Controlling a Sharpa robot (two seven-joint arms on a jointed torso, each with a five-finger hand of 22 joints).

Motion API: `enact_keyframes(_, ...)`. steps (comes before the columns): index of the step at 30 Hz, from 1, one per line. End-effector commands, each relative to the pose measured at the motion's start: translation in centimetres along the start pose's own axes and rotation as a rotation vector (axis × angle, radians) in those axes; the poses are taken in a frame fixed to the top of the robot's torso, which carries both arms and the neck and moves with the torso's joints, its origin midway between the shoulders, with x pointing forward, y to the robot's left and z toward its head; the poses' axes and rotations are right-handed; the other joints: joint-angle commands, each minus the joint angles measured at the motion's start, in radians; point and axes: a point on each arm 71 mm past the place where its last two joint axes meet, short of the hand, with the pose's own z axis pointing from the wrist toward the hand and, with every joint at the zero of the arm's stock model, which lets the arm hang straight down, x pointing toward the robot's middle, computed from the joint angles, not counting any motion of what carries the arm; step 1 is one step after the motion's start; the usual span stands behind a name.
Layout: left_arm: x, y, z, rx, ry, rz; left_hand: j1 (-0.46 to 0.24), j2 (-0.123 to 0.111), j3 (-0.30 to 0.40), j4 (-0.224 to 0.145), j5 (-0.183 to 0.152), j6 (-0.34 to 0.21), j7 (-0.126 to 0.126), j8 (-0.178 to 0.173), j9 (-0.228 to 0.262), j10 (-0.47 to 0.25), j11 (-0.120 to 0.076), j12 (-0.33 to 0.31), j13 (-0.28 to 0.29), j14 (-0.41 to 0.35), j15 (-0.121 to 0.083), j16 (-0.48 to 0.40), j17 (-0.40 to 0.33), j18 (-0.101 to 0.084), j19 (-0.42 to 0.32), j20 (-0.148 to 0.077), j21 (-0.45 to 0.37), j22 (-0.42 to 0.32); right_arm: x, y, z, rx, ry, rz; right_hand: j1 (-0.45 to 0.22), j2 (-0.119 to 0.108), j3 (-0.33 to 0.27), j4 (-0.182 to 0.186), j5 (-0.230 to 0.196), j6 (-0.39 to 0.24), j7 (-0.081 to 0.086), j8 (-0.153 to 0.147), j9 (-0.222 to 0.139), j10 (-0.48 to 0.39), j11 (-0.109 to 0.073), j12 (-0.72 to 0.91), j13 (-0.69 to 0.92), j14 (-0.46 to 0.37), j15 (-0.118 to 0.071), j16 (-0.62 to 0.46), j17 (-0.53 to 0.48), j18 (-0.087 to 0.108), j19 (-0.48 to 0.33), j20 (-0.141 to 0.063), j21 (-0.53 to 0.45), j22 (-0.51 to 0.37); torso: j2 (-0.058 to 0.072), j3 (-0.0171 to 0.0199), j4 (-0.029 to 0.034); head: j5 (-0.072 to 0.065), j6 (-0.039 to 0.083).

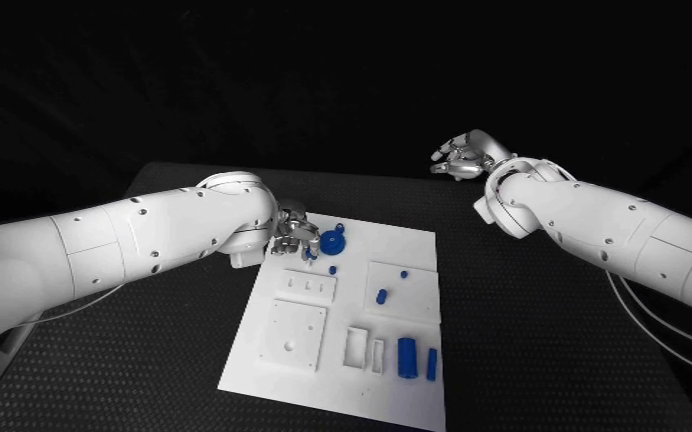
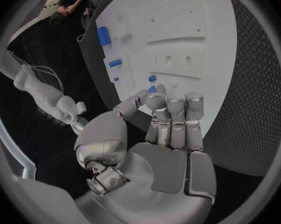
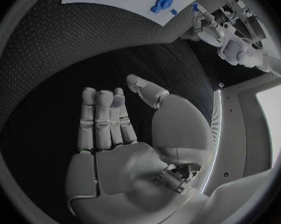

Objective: Assemble the parts on the task board

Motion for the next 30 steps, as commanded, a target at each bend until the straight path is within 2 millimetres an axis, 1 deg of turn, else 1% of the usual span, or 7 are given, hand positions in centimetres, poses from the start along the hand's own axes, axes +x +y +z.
enact_keyframes(1, -0.1, -0.2, 0.0, -0.031, -0.013, 0.075, -0.006, 0.003, 0.025, -0.002, 0.017, 0.133, -0.117, -0.007, 0.169, -0.017, -0.047, 0.008, 0.012, 0.064, -0.094, 0.008, 0.004, 0.021, 0.012, -0.133, 0.011, 0.021, 0.1, 0.1, 0.2, -0.007, 0.018, 0.163, -0.012, 0.002, 0.001, -0.004, 0.008, -0.015, 0.009, -0.002, 0.002, -0.031, 0.012, -0.097, -0.089, -0.049, 0.033, -0.114, -0.066, -0.032, -0.067, 0.029, -0.077, -0.037, -0.002, 0.0005, -0.0001, 0.003, -0.003)
enact_keyframes(3, -0.1, -0.3, 0.0, -0.031, -0.014, 0.078, -0.01, 0.004, 0.026, -0.002, 0.017, 0.14, -0.12, -0.01, 0.174, -0.013, -0.049, 0.011, 0.02, 0.068, -0.096, 0.013, 0.006, 0.024, 0.015, -0.133, 0.017, 0.021, 0.3, 0.1, 0.4, -0.001, 0.027, 0.199, -0.02, 0.004, 0.005, -0.007, 0.014, -0.027, 0.017, -0.002, 0.003, -0.079, 0.035, -0.201, -0.175, -0.122, 0.074, -0.21, -0.119, -0.051, -0.147, 0.051, -0.14, -0.061, -0.002, 0.0006, -0.0008, 0.004, -0.004)
enact_keyframes(5, 0.0, -0.4, 0.0, -0.032, -0.015, 0.089, -0.013, 0.005, 0.026, -0.002, 0.017, 0.145, -0.121, -0.012, 0.177, -0.011, -0.051, 0.013, 0.025, 0.071, -0.098, 0.016, 0.008, 0.026, 0.017, -0.133, 0.021, 0.02, 0.3, 0.1, 0.5, 0.004, 0.028, 0.243, -0.026, 0.011, 0.012, -0.013, 0.017, -0.05, 0.027, -0.006, 0.003, -0.126, 0.086, -0.359, -0.308, -0.221, 0.145, -0.346, -0.198, -0.088, -0.275, 0.079, -0.222, -0.088, -0.001, 0.001, -0.0004, 0.005, -0.004)
enact_keyframes(8, 0.1, -0.4, 0.0, -0.033, -0.016, 0.093, -0.017, 0.006, 0.027, -0.002, 0.018, 0.153, -0.124, -0.016, 0.182, -0.007, -0.054, 0.016, 0.033, 0.076, -0.101, 0.021, 0.01, 0.029, 0.021, -0.133, 0.029, 0.02, 0.5, 0.0, 0.6, 0.006, 0.046, 0.31, -0.01, 0.02, -0.004, -0.01, 0.025, -0.077, 0.03, -0.002, 0.007, -0.091, 0.108, -0.512, -0.48, -0.259, 0.188, -0.468, -0.293, -0.116, -0.384, 0.107, -0.31, -0.121, 0.0, 0.0019, 0.0004, 0.007, -0.005)
enact_keyframes(16, 0.7, -0.4, 0.2, -0.027, -0.024, 0.09, -0.019, 0.008, 0.027, -0.002, 0.018, 0.157, -0.125, -0.017, 0.184, -0.006, -0.054, 0.017, 0.036, 0.078, -0.102, 0.023, 0.011, 0.031, 0.023, -0.133, 0.032, 0.02, 0.6, 0.1, 0.9, -0.015, 0.059, 0.361, 0.005, 0.037, -0.032, -0.006, 0.038, -0.098, 0.023, 0.004, 0.01, -0.057, 0.111, -0.63, -0.616, -0.281, 0.203, -0.545, -0.381, -0.126, -0.43, 0.125, -0.379, -0.151, 0.0, 0.0014, -0.0002, 0.009, -0.008)
enact_keyframes(23, 1.8, -0.2, 0.4, -0.017, -0.032, 0.083, -0.026, 0.01, 0.03, -0.001, 0.021, 0.166, -0.126, -0.028, 0.181, -0.002, -0.056, 0.017, 0.041, 0.08, -0.103, 0.027, 0.013, 0.033, 0.023, -0.133, 0.037, 0.019, 0.9, 0.5, 1.1, -0.039, 0.066, 0.375, -0.015, 0.081, -0.089, -0.007, 0.06, -0.133, -0.023, 0.007, 0.013, -0.023, 0.099, -0.78, -0.726, -0.326, 0.199, -0.61, -0.448, -0.132, -0.452, 0.138, -0.443, -0.175, 0.002, 0.0003, -0.0003, 0.007, -0.012)
enact_keyframes(30, 2.8, -0.3, 0.5, -0.004, -0.036, 0.094, -0.028, 0.007, 0.035, -0.002, 0.023, 0.173, -0.126, -0.041, 0.173, -0.002, -0.055, 0.015, 0.044, 0.08, -0.103, 0.027, 0.014, 0.036, 0.021, -0.132, 0.041, 0.019, 0.9, 0.5, 1.1, -0.041, 0.058, 0.381, -0.017, 0.088, -0.109, -0.005, 0.061, -0.154, -0.039, 0.003, 0.011, -0.005, 0.104, -0.828, -0.756, -0.341, 0.206, -0.626, -0.465, -0.14, -0.471, 0.14, -0.461, -0.168, 0.001, 0.001, 0.0022, 0.008, -0.017)
